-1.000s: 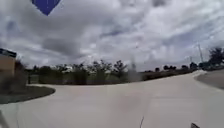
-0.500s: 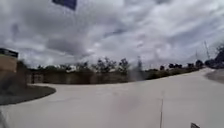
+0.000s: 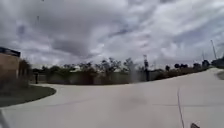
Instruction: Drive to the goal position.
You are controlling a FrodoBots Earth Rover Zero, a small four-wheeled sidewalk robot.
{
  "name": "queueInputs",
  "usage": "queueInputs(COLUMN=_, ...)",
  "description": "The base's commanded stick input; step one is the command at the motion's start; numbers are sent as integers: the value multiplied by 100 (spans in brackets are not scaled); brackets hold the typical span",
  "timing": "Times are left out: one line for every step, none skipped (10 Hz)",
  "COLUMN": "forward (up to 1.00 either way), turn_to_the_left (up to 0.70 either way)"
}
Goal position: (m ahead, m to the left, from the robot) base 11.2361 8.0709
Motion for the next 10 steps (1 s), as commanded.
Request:
queueInputs(forward=69, turn_to_the_left=14)
queueInputs(forward=69, turn_to_the_left=14)
queueInputs(forward=69, turn_to_the_left=14)
queueInputs(forward=69, turn_to_the_left=14)
queueInputs(forward=69, turn_to_the_left=14)
queueInputs(forward=69, turn_to_the_left=14)
queueInputs(forward=69, turn_to_the_left=14)
queueInputs(forward=69, turn_to_the_left=14)
queueInputs(forward=69, turn_to_the_left=14)
queueInputs(forward=69, turn_to_the_left=14)
